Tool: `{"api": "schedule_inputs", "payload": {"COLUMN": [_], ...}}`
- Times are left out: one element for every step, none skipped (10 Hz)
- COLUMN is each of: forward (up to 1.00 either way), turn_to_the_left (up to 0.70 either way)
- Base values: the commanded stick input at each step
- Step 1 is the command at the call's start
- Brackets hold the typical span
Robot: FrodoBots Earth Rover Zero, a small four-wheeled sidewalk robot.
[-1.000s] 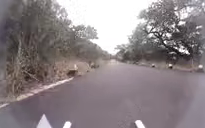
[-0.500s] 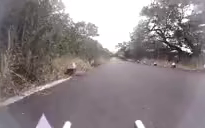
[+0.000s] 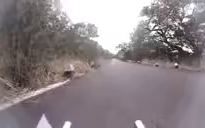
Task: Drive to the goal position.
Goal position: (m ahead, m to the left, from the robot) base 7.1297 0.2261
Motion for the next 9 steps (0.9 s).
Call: {"api": "schedule_inputs", "payload": {"forward": [0.7,0.7,0.7,0.7,0.7,0.7,0.7,0.7,0.7], "turn_to_the_left": [-0.35,-0.35,0.0,0.0,0.0,-0.35,-0.35,0.0,0.0]}}
